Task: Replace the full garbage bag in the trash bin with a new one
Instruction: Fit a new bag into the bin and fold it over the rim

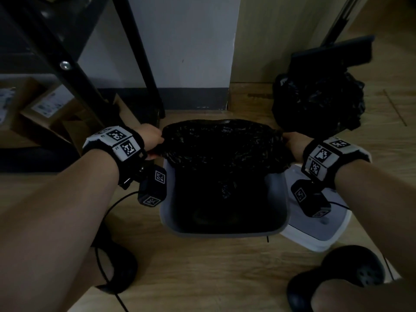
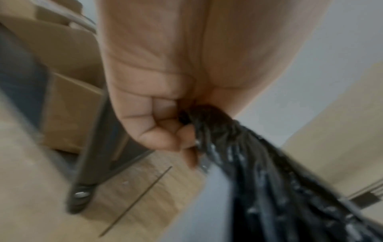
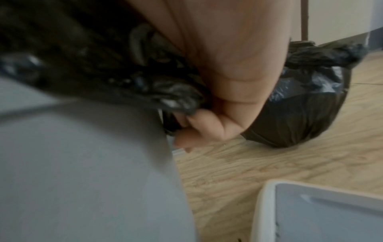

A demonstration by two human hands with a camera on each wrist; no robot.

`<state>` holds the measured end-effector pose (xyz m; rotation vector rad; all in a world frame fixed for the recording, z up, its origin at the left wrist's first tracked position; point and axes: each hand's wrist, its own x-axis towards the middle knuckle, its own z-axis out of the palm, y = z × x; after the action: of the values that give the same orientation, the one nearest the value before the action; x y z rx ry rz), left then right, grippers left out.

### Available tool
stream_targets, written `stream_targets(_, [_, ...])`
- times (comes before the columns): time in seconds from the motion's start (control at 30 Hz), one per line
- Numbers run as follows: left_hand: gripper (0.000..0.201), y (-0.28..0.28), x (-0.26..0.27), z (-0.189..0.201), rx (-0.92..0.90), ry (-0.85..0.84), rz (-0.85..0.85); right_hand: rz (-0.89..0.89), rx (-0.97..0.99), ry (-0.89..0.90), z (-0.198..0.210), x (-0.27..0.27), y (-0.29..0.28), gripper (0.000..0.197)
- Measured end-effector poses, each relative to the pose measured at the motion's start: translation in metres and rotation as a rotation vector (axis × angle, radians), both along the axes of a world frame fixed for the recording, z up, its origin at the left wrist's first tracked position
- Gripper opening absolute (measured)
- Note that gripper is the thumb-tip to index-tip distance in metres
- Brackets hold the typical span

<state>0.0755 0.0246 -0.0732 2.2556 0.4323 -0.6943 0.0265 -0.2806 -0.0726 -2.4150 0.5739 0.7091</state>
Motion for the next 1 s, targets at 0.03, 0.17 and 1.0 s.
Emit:
stream_targets(0.03, [0.038,0.002,-0.003,-0.001,0.019,0.016,-0.015,0.010,-0.018,0.029,0.001,-0.003,0.001,0.041])
stream_targets(0.17, [0.035,0.007,-0.020,-0.006,0.066,0.049,-0.034,0.004,-0.030,0.095,0.002,-0.018,0.000,0.042])
stream_targets(1.0, [0.050,-0.031,-0.083,0.031,0.866,-0.169,-1.015,0.779,-0.591,0.011,0.043,-0.081,0.063,0.044])
